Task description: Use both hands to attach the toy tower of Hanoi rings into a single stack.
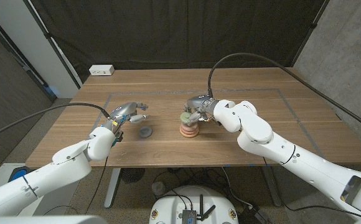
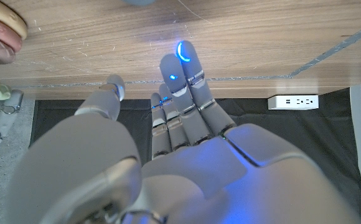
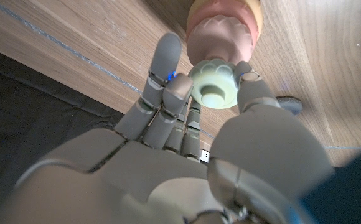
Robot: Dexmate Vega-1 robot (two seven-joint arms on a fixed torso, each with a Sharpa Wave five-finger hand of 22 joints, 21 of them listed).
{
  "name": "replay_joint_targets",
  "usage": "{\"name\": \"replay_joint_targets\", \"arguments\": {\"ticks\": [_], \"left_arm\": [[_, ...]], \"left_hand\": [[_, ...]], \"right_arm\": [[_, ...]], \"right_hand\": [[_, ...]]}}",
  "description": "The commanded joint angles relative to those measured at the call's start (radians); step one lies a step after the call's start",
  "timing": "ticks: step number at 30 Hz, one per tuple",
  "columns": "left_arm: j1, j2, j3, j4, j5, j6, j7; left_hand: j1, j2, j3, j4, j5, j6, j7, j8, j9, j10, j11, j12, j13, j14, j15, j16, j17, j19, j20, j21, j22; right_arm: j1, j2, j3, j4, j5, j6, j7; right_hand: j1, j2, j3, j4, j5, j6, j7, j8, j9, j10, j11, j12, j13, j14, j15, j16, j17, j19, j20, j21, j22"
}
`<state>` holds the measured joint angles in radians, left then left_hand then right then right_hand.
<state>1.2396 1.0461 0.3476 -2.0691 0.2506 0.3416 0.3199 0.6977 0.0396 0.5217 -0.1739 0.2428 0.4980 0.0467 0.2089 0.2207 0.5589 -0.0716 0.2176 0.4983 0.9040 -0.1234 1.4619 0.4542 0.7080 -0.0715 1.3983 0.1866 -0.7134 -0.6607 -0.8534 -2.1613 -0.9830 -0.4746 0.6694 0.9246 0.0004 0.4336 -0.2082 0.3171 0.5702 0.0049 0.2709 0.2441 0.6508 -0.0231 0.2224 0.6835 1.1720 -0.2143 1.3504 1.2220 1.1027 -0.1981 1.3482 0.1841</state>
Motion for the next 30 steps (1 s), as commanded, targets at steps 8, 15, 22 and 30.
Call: {"name": "replay_joint_targets", "arguments": {"ticks": [8,15,22,30], "left_arm": [[-0.007,-0.005,0.006,0.007,-0.003,-0.007,-0.003],[-0.002,-0.004,0.001,0.01,-0.007,-0.014,0.004],[0.003,-0.002,-0.004,0.011,-0.011,-0.015,0.006],[-0.005,-0.007,0.004,0.019,-0.012,-0.025,0.002]], "left_hand": [[0.003,0.0,0.004,0.003,0.006,0.01,0.001,-0.005,0.004,0.004,-0.003,-0.002,0.004,0.005,-0.093,0.003,0.001,0.006,-0.088,0.008,0.001],[0.003,0.0,0.006,0.003,0.006,0.01,0.001,-0.005,0.004,0.005,0.001,-0.001,0.004,0.005,-0.093,0.004,0.001,0.004,-0.088,0.009,0.001],[0.003,0.0,0.007,0.003,0.006,0.01,0.001,-0.005,0.004,0.005,0.0,-0.001,0.004,0.005,-0.093,0.005,0.001,0.005,-0.088,0.01,0.001],[0.002,0.0,0.007,0.003,0.006,0.01,0.0,-0.005,0.004,0.006,0.001,-0.001,0.004,0.006,-0.093,0.006,0.001,0.004,-0.088,0.011,0.001]], "right_arm": [[-0.005,0.001,-0.006,0.012,-0.02,-0.003,0.022],[0.003,0.01,-0.016,0.024,-0.038,0.002,0.034],[0.005,0.014,-0.018,0.03,-0.044,0.002,0.048],[0.009,0.022,-0.019,0.039,-0.048,-0.004,0.063]], "right_hand": [[0.034,0.046,0.053,0.048,0.006,0.079,-0.073,-0.001,0.003,0.115,-0.103,0.005,0.005,-0.003,-0.005,0.008,-0.001,0.009,-0.024,-0.003,0.002],[0.033,0.046,0.054,0.048,0.006,0.081,-0.073,-0.002,0.003,0.116,-0.105,0.004,0.007,-0.004,-0.005,0.009,-0.001,0.009,-0.024,-0.004,0.002],[0.031,0.046,0.055,0.048,0.006,0.079,-0.073,-0.004,0.004,0.117,-0.105,0.003,0.008,-0.005,-0.005,0.009,-0.001,0.009,-0.024,-0.005,0.003],[0.03,0.047,0.056,0.048,0.006,0.08,-0.075,-0.005,0.004,0.117,-0.105,0.001,0.01,-0.008,-0.005,0.009,-0.003,0.008,-0.024,-0.006,0.002]]}}
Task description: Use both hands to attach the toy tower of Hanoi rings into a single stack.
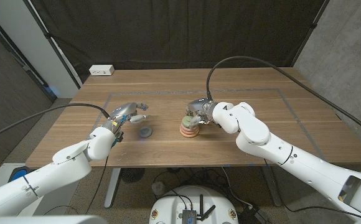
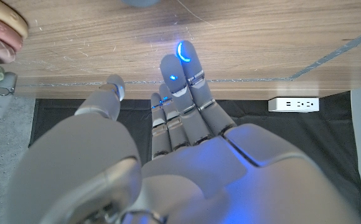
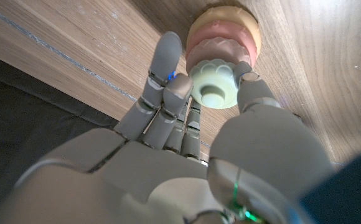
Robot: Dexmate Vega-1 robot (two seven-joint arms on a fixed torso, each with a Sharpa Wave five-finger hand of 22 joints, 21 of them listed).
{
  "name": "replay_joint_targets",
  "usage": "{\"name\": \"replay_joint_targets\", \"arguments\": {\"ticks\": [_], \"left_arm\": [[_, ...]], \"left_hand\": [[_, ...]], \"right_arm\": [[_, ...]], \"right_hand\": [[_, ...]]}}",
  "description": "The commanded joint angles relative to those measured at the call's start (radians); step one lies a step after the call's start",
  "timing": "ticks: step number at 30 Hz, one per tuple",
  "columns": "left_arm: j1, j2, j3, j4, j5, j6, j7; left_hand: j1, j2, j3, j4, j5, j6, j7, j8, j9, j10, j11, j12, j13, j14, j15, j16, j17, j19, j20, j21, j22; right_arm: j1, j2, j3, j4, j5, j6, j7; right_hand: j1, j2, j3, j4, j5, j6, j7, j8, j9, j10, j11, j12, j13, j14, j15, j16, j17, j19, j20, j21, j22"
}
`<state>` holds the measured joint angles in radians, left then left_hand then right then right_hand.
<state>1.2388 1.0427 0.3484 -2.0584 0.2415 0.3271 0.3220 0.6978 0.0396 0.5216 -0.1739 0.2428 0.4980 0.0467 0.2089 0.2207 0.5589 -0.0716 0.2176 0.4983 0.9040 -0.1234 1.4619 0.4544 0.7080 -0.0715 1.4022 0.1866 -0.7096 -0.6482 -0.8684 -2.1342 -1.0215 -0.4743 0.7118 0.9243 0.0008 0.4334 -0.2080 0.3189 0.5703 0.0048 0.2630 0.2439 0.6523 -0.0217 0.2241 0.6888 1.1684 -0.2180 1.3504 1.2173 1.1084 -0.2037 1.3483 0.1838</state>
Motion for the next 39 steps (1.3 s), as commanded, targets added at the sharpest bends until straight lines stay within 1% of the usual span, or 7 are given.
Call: {"name": "replay_joint_targets", "arguments": {"ticks": [1,18,29,33,36,38,39], "left_arm": [[-0.005,-0.005,0.004,0.01,-0.002,-0.011,0.0],[0.002,-0.007,-0.002,0.015,-0.01,-0.012,0.011],[0.006,-0.006,-0.004,0.014,-0.009,-0.015,0.015],[0.006,-0.006,-0.003,0.016,-0.009,-0.018,0.014],[0.005,-0.007,-0.002,0.017,-0.009,-0.019,0.014],[0.005,-0.008,-0.002,0.019,-0.009,-0.019,0.015],[0.005,-0.008,-0.002,0.019,-0.009,-0.02,0.016]], "left_hand": [[0.002,0.0,0.008,0.003,0.006,0.01,0.0,-0.005,0.005,0.006,-0.003,-0.001,0.005,0.006,-0.093,0.006,0.001,0.004,-0.088,0.007,0.001],[0.002,0.0,0.01,0.003,0.006,0.01,0.0,-0.005,0.005,0.006,0.001,-0.002,0.005,0.004,-0.093,0.006,-0.001,0.003,-0.088,0.008,0.001],[0.002,0.0,0.012,0.003,0.006,0.012,0.002,-0.005,0.005,0.006,0.0,-0.002,0.005,0.004,-0.093,0.007,-0.001,0.002,-0.088,0.009,0.001],[0.001,0.0,0.012,0.003,0.006,0.013,0.001,-0.004,0.005,0.006,-0.003,-0.001,0.006,0.004,-0.093,0.008,-0.001,0.001,-0.088,0.01,0.001],[0.001,0.0,0.013,0.003,0.006,0.012,-0.002,-0.005,0.005,0.007,-0.002,-0.001,0.006,0.003,-0.093,0.007,-0.002,0.001,-0.088,0.01,0.001],[0.001,0.0,0.013,0.003,0.006,0.013,-0.004,-0.004,0.005,0.008,0.0,-0.001,0.006,0.004,-0.093,0.008,-0.001,0.002,-0.088,0.01,0.001],[0.001,0.0,0.013,0.003,0.006,0.013,-0.004,-0.004,0.005,0.008,0.001,-0.001,0.006,0.004,-0.093,0.008,-0.002,0.001,-0.088,0.01,0.001]], "right_arm": [[0.005,0.009,-0.005,0.013,-0.01,-0.004,0.02],[0.006,0.014,-0.013,0.023,-0.039,0.0,0.024],[0.005,0.018,-0.012,0.021,-0.054,-0.006,0.048],[0.003,0.016,-0.01,0.017,-0.058,-0.004,0.053],[0.003,0.017,-0.011,0.015,-0.065,-0.003,0.058],[0.006,0.017,-0.012,0.015,-0.069,-0.002,0.068],[0.007,0.017,-0.013,0.014,-0.074,-0.001,0.071]], "right_hand": [[0.03,0.046,0.057,0.047,0.004,0.08,-0.074,0.002,0.004,0.116,-0.106,0.0,0.005,-0.004,-0.002,0.009,0.002,0.003,-0.019,-0.006,0.002],[0.028,0.045,0.06,0.046,0.005,0.075,-0.079,-0.004,0.006,0.105,-0.11,-0.011,0.002,-0.007,-0.002,0.01,0.002,0.005,-0.019,-0.006,0.004],[0.025,0.042,0.061,0.046,0.005,0.067,-0.083,-0.009,0.008,0.086,-0.103,-0.024,-0.007,-0.012,-0.002,0.009,0.0,0.0,-0.018,-0.011,0.003],[0.016,0.033,0.057,0.047,0.003,0.065,-0.086,-0.008,0.013,0.069,-0.1,-0.032,-0.012,-0.018,-0.002,0.004,-0.003,-0.002,-0.018,-0.012,0.003],[0.006,0.022,0.052,0.048,0.002,0.054,-0.086,-0.009,0.02,0.053,-0.098,-0.037,-0.017,-0.023,-0.002,0.001,-0.003,-0.003,-0.018,-0.011,0.005],[-0.007,0.01,0.047,0.051,0.0,0.013,-0.07,-0.021,0.029,0.024,-0.097,-0.042,-0.024,-0.021,-0.001,0.003,0.002,-0.006,-0.018,-0.013,0.004],[-0.011,0.005,0.046,0.05,-0.001,-0.004,-0.068,-0.026,0.033,0.01,-0.092,-0.043,-0.027,-0.028,-0.002,-0.004,-0.004,-0.005,-0.018,-0.011,0.007]]}}
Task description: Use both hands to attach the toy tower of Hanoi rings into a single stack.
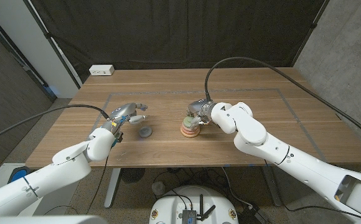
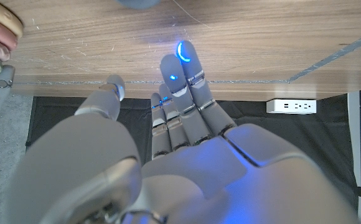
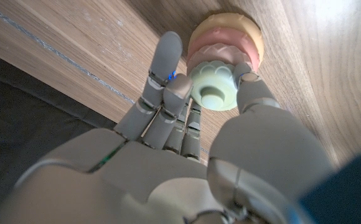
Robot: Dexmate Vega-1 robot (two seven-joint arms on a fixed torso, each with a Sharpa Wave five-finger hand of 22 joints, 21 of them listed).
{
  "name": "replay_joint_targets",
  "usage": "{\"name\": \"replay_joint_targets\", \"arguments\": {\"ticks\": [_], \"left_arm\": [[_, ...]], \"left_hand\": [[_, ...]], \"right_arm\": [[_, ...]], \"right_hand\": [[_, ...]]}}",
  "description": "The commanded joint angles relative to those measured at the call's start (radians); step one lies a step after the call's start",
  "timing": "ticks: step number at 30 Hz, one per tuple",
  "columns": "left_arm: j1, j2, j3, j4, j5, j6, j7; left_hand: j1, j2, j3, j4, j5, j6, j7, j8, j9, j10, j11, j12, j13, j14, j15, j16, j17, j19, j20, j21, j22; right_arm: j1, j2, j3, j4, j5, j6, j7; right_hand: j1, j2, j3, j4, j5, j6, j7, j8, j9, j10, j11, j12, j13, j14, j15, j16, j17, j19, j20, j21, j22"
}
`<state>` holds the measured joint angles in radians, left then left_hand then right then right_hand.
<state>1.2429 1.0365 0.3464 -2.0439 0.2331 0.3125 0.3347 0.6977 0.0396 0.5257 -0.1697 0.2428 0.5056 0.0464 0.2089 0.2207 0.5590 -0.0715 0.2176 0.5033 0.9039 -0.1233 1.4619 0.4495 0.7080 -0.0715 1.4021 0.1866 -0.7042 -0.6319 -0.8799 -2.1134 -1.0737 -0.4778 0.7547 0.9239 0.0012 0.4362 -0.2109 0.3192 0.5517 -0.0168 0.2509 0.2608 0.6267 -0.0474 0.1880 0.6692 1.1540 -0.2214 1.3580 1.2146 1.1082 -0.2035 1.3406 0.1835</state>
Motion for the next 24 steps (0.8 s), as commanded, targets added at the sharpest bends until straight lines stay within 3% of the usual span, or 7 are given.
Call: {"name": "replay_joint_targets", "arguments": {"ticks": [1,8,15,24], "left_arm": [[0.001,-0.002,0.0,0.005,-0.001,-0.007,0.003],[0.001,-0.001,-0.003,0.008,-0.002,-0.01,0.005],[0.0,0.0,-0.004,0.009,-0.002,-0.012,0.003],[-0.002,0.004,-0.005,0.008,0.0,-0.012,-0.001]], "left_hand": [[0.001,0.0,0.009,-0.001,0.006,0.008,-0.004,-0.003,0.005,0.008,-0.002,-0.001,0.001,0.004,-0.093,0.008,0.003,0.002,-0.088,0.011,0.001],[0.001,0.0,0.01,-0.001,0.006,0.011,-0.004,-0.003,0.005,0.011,-0.005,0.0,0.0,0.004,-0.093,0.009,0.003,0.002,-0.088,0.012,0.001],[0.0,0.0,0.011,-0.001,0.006,0.012,-0.004,-0.002,0.006,0.014,-0.007,-0.001,-0.001,0.002,-0.093,0.009,0.003,0.001,-0.088,0.012,0.0],[-0.001,0.0,0.013,-0.001,0.006,0.015,-0.005,-0.002,0.006,0.017,-0.007,0.001,0.0,0.003,-0.093,0.01,0.003,0.001,-0.088,0.013,0.0]], "right_arm": [[0.004,0.001,-0.003,-0.007,-0.025,0.004,0.035],[0.013,0.005,-0.007,-0.01,-0.058,0.011,0.071],[0.007,0.01,-0.001,-0.015,-0.083,0.016,0.085],[0.001,0.02,0.007,-0.016,-0.115,0.02,0.101]], "right_hand": [[-0.015,0.001,0.042,0.053,-0.001,0.005,-0.045,-0.016,0.019,0.023,-0.064,-0.008,-0.01,-0.011,0.002,-0.009,0.003,-0.008,-0.018,-0.006,0.004],[-0.032,-0.024,0.035,0.052,-0.005,-0.059,-0.042,-0.033,0.032,-0.041,-0.05,-0.01,-0.024,-0.028,0.002,-0.024,-0.002,-0.015,-0.018,-0.014,0.001],[-0.029,-0.063,0.025,0.041,-0.012,-0.084,-0.043,-0.035,0.04,-0.069,-0.055,-0.006,-0.032,-0.042,0.001,-0.035,-0.006,-0.022,-0.017,-0.019,0.002],[-0.054,-0.098,0.005,0.054,-0.036,-0.151,-0.019,-0.049,0.043,-0.144,-0.027,-0.013,-0.046,-0.055,0.002,-0.055,-0.014,-0.029,-0.017,-0.025,0.002]]}}
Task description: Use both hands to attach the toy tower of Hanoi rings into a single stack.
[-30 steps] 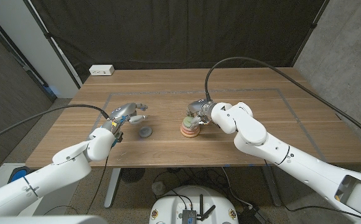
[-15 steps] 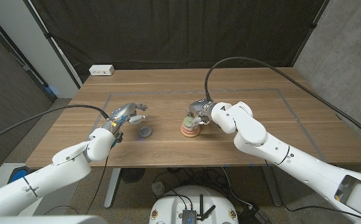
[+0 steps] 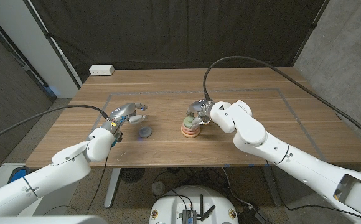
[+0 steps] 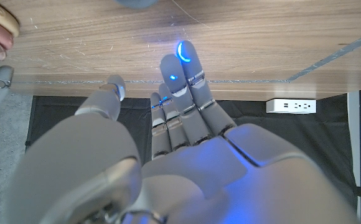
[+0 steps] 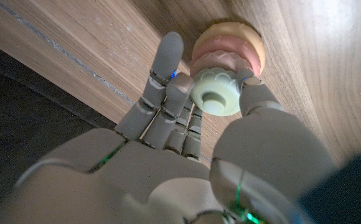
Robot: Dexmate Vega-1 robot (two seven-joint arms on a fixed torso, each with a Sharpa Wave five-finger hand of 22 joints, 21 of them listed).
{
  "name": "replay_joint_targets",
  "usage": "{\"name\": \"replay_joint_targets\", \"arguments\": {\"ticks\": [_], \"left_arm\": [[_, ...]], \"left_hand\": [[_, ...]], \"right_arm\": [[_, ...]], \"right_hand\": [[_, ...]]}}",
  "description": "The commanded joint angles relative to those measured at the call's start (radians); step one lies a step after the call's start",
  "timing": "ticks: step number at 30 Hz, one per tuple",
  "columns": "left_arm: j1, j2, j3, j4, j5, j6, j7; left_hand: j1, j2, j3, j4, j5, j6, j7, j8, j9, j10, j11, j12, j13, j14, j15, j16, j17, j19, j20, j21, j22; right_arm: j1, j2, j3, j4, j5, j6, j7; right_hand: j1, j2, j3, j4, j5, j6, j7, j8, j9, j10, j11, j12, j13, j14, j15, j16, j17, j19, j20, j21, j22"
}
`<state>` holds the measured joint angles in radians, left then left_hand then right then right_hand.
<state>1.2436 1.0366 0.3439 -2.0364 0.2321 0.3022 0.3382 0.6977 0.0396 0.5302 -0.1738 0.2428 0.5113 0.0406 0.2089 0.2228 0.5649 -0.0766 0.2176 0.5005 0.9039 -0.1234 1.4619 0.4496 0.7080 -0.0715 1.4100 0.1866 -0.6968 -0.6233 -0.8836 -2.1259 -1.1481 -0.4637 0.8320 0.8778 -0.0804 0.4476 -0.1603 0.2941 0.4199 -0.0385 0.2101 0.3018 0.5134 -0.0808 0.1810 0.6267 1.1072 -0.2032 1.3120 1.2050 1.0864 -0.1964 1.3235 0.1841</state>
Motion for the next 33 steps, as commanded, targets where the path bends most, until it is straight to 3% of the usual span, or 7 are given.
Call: {"name": "replay_joint_targets", "arguments": {"ticks": [1,8,18,29,33], "left_arm": [[-0.003,0.004,-0.003,0.0,0.001,-0.002,-0.004],[-0.002,0.003,-0.005,0.002,0.0,-0.005,-0.002],[0.006,0.003,-0.012,-0.001,-0.003,-0.003,0.003],[0.005,0.003,-0.014,-0.011,0.006,-0.001,0.009],[-0.01,-0.006,-0.003,-0.009,0.006,-0.007,-0.004]], "left_hand": [[-0.001,0.0,0.008,0.003,0.006,0.009,0.001,-0.002,0.004,0.011,-0.002,0.001,0.003,0.002,-0.093,0.01,0.002,0.001,-0.088,0.006,0.0],[-0.001,0.001,0.01,0.003,0.006,0.012,0.002,-0.001,0.005,0.011,-0.002,0.001,0.005,0.004,-0.093,0.012,0.003,0.001,-0.088,0.007,0.0],[0.0,0.003,0.013,0.003,0.006,0.013,0.003,-0.001,0.006,0.012,-0.001,0.002,0.007,0.003,-0.093,0.012,0.003,0.001,-0.088,0.008,0.0],[0.0,0.003,0.015,0.002,0.006,0.013,0.001,-0.002,0.006,0.012,0.0,0.002,0.009,0.003,-0.093,0.015,0.005,-0.001,-0.088,0.009,0.0],[0.001,0.002,0.016,0.002,0.006,0.008,0.002,-0.004,0.007,0.009,-0.001,0.001,0.01,0.001,-0.093,0.014,0.004,-0.001,-0.088,0.009,0.0]], "right_arm": [[-0.005,0.012,0.01,-0.003,-0.045,0.008,0.031],[-0.001,0.02,0.01,-0.006,-0.077,0.013,0.077],[-0.029,0.019,0.037,-0.038,-0.105,0.01,0.099],[-0.093,0.013,0.088,-0.09,-0.131,-0.018,0.067],[-0.122,0.015,0.11,-0.114,-0.147,-0.037,0.044]], "right_hand": [[-0.011,-0.018,-0.008,0.004,-0.013,-0.031,0.003,-0.011,0.001,-0.04,0.012,-0.006,-0.006,-0.005,-0.016,-0.008,-0.001,-0.008,-0.024,-0.01,0.001],[-0.028,-0.028,-0.017,0.009,-0.026,-0.081,0.01,-0.02,-0.003,-0.088,0.023,-0.007,-0.018,-0.023,-0.016,-0.032,-0.013,-0.015,-0.023,-0.018,-0.002],[-0.035,-0.031,-0.022,0.01,-0.038,-0.09,0.008,-0.013,-0.006,-0.106,0.03,0.0,-0.03,-0.035,-0.017,-0.055,-0.025,-0.024,-0.024,-0.029,-0.003],[-0.013,-0.019,-0.016,0.003,-0.043,-0.052,-0.006,0.008,-0.01,-0.074,0.009,0.017,-0.04,-0.027,-0.018,-0.059,-0.023,-0.019,-0.025,-0.032,-0.001],[0.015,-0.003,-0.007,-0.004,-0.041,-0.039,-0.019,0.014,-0.011,-0.049,-0.021,0.026,-0.045,-0.022,-0.018,-0.062,-0.025,-0.01,-0.026,-0.03,0.003]]}}
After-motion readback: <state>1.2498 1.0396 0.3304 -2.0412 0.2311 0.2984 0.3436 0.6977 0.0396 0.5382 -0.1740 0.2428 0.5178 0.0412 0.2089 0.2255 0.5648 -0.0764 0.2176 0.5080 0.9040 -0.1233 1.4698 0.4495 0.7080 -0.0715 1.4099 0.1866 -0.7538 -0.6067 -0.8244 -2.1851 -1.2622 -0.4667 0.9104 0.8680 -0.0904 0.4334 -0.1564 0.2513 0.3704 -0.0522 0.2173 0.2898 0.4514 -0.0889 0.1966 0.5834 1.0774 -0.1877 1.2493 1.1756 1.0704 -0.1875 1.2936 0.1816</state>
